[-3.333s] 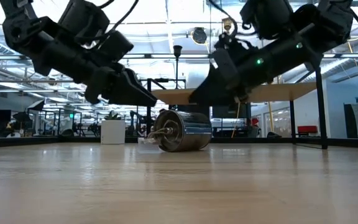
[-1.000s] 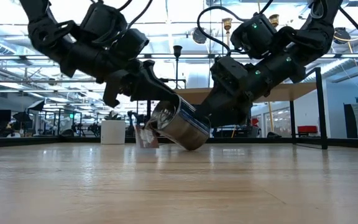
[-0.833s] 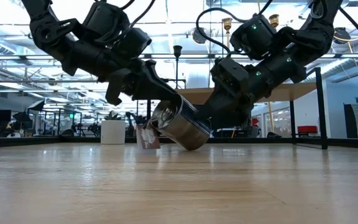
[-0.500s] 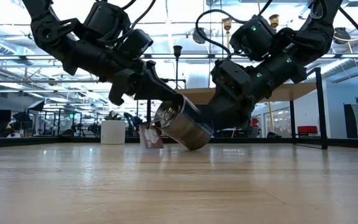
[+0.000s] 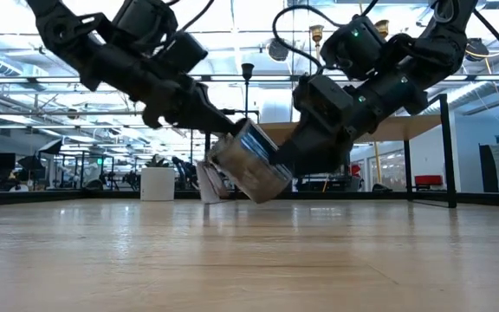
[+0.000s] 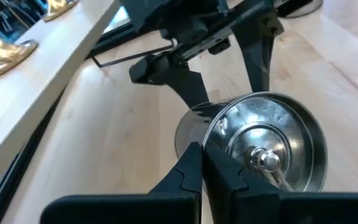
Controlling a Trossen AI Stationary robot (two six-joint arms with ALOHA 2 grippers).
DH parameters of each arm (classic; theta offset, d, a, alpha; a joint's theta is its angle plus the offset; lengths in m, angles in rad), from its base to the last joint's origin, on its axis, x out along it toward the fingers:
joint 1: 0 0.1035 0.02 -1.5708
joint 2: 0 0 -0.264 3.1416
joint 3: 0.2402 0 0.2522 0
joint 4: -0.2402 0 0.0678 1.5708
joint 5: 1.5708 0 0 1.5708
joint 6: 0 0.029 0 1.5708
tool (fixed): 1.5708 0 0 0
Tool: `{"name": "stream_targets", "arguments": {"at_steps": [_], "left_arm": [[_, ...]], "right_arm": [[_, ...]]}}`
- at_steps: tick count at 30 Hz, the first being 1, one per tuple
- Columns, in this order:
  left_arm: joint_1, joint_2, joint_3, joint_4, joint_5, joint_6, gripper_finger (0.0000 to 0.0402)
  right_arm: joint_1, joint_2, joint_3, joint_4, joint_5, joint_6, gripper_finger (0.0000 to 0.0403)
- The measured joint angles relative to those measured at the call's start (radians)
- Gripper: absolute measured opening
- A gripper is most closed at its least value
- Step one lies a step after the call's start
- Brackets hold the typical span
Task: Pick & Place candle stick holders
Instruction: Put the top brown scented candle on the shelf
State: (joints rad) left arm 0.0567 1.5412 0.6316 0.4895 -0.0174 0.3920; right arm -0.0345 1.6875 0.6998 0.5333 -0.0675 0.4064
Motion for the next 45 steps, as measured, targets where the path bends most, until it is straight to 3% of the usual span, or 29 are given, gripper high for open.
{"name": "stream_targets", "arguments": {"at_steps": [3,10,24,29,34,40,45], "left_arm": [[0.000,-0.052,0.000,-0.102,0.000,-0.026,0.0004],[-0.001,-0.065,-0.001,-0.156,0.000,-0.055,0.0003],[-0.046,-0.090,-0.001,-0.005,0.006,-0.035,0.0005],[-0.053,-0.141,0.000,-0.010,-0.080,-0.025,0.0007],[-0.053,-0.197,0.003,0.001,-0.101,0.018,0.0004],[-0.014,-0.218,0.003,0.042,-0.155,0.064,0.0010],[0.041,-0.218,0.003,0.093,-0.132,0.084,0.0005]], "right_arm": [[0.000,0.000,0.000,0.038,0.007,-0.016,0.0248],[-0.001,0.000,-0.006,0.099,0.007,-0.043,0.0248],[0.033,0.003,-0.009,0.157,0.035,-0.041,0.0249],[0.032,0.003,-0.009,0.249,0.070,-0.034,0.0249],[0.027,-0.010,-0.009,0.355,0.078,-0.066,0.0249],[0.024,-0.019,-0.009,0.416,0.176,-0.134,0.0249],[0.011,-0.020,-0.009,0.480,0.224,-0.185,0.0249]]}}
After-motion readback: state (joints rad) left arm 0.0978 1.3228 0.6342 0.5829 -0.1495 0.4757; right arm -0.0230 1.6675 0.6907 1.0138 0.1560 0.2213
